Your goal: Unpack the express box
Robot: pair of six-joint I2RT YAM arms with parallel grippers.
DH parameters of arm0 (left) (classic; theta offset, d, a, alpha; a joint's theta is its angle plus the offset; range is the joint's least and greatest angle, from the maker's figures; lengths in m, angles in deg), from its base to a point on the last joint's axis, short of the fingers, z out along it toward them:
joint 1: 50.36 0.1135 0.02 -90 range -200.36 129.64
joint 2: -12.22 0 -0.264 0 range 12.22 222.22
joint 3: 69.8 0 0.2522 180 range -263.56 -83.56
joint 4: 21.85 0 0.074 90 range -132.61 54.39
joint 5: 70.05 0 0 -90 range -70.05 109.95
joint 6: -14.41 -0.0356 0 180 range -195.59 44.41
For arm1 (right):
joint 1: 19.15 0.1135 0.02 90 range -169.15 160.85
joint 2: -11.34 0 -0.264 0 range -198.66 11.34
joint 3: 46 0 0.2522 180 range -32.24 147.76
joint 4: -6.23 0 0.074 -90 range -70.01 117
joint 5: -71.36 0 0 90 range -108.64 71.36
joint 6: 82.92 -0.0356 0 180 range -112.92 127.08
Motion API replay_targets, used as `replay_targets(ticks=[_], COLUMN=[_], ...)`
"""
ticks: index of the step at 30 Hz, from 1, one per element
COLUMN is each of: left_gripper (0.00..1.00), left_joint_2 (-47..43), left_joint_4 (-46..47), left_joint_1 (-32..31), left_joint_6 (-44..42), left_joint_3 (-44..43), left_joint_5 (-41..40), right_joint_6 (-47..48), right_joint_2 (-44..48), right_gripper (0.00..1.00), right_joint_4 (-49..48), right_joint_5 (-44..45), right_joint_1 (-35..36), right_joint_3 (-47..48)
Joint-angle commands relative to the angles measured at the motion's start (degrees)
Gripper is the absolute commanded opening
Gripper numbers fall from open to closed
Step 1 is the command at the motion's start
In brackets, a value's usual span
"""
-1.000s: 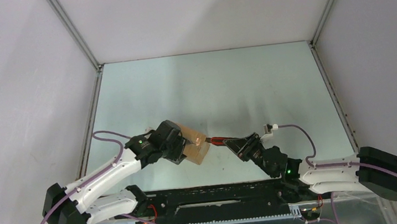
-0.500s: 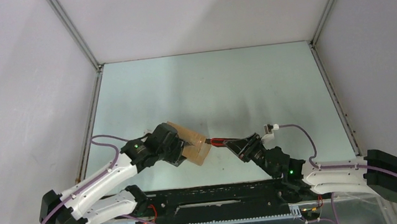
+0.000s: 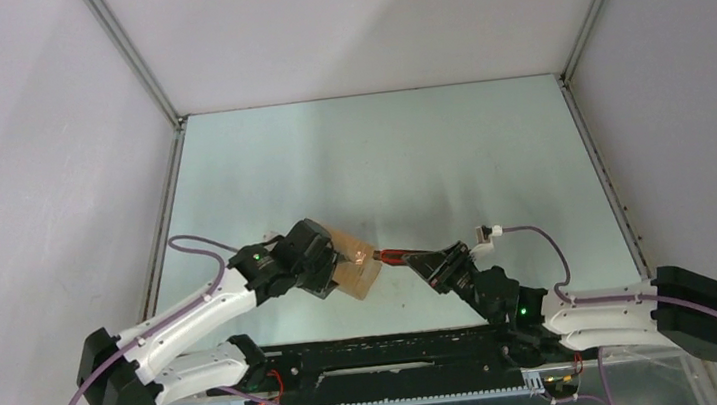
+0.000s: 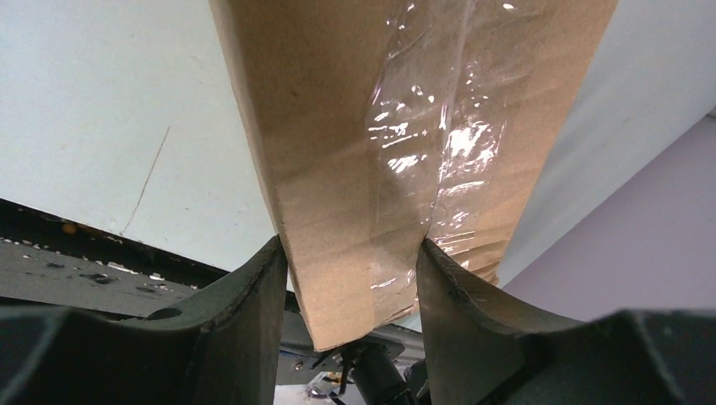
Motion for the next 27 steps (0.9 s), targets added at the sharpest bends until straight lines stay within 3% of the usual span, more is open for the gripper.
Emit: replay_targets(ticks=[1,9,22,27], left_gripper=[0.0,0.0,0.0,0.0], left_joint_2=[-3.9,-6.6,-6.4,-3.3], left_joint_4=[6.4,3.7,4.7,6.9], left_joint_1=[0.7,2.8,2.6,-0.2], left_joint_6=[5.1,3.9,3.9,4.3], left_joint_3=[-2.0,-1.1,-0.4,-3.5], left_joint_5=[-3.0,-3.4,-4.0,-4.3], right_joint_6=[0.4,0.9,0.8,1.1], right_joint_2=[4.0,9.8,10.6,7.7], right_gripper=[0.0,0.0,0.0,0.0], right_joint_4=[1.5,5.3,5.1,2.6], right_joint_5=[-4.8,-4.7,-4.9,-5.3], right_joint_1=[2.1,0.2,-0.1,1.0], right_joint_3=[1.5,0.4,0.3,0.9])
